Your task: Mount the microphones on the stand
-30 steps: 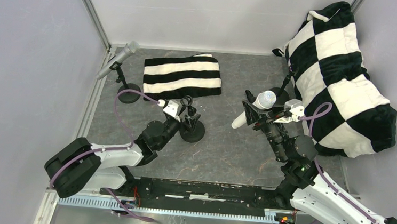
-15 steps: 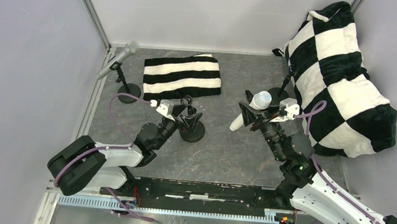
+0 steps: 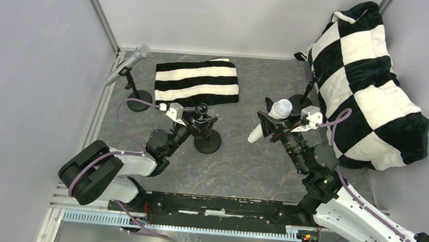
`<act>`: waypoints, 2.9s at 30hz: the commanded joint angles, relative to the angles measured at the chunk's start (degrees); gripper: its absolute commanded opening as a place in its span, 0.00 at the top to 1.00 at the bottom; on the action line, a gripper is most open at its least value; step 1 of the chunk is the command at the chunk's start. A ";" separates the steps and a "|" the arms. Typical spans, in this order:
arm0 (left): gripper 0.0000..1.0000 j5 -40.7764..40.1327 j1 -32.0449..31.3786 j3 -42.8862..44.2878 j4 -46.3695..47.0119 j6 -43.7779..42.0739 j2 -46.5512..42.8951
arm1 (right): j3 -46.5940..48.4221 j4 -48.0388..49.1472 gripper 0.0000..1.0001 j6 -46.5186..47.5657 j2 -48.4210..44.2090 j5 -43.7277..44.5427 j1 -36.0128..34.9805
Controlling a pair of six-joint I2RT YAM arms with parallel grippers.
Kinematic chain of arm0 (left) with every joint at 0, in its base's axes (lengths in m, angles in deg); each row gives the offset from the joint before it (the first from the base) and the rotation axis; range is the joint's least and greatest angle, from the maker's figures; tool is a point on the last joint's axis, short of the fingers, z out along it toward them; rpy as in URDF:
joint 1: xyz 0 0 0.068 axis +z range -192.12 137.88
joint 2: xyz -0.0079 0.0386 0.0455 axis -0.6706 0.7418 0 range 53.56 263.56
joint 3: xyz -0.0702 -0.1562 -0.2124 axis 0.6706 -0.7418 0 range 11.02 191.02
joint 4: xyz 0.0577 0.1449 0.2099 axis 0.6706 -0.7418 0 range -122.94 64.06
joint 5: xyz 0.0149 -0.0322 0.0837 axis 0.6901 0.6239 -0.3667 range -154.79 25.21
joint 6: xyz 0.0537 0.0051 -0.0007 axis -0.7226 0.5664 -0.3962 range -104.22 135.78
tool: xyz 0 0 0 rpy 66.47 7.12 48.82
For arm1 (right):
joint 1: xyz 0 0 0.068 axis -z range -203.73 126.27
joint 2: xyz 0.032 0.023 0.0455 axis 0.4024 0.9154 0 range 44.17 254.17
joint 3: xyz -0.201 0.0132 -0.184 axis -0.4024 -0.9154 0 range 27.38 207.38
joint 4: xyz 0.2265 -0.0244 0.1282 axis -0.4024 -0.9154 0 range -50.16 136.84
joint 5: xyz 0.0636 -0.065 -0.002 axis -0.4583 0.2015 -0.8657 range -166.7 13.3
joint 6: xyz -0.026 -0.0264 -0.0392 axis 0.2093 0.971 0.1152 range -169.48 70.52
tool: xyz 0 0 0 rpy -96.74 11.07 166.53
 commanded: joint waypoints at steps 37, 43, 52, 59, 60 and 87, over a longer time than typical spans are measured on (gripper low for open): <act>0.98 10.51 1.17 3.09 1.16 7.02 1.89 | 3.78 46.83 1.00 9.60 20.08 -24.42 0.04; 0.98 12.88 1.17 4.03 -0.31 6.83 2.02 | 9.66 49.79 1.00 6.34 26.88 -30.04 0.03; 0.98 12.81 1.17 3.98 -0.66 6.65 1.69 | 12.79 49.82 1.00 2.56 31.83 -34.35 -0.07; 0.98 14.17 1.17 4.15 0.04 6.90 2.17 | 12.57 48.00 1.00 3.01 32.90 -34.32 -0.03; 0.98 14.44 1.17 4.15 0.22 6.98 2.26 | 12.61 47.89 1.00 3.21 33.10 -34.26 -0.09; 0.98 16.92 1.17 4.32 0.54 7.27 2.91 | 12.94 43.22 1.00 10.12 38.34 -34.35 -0.11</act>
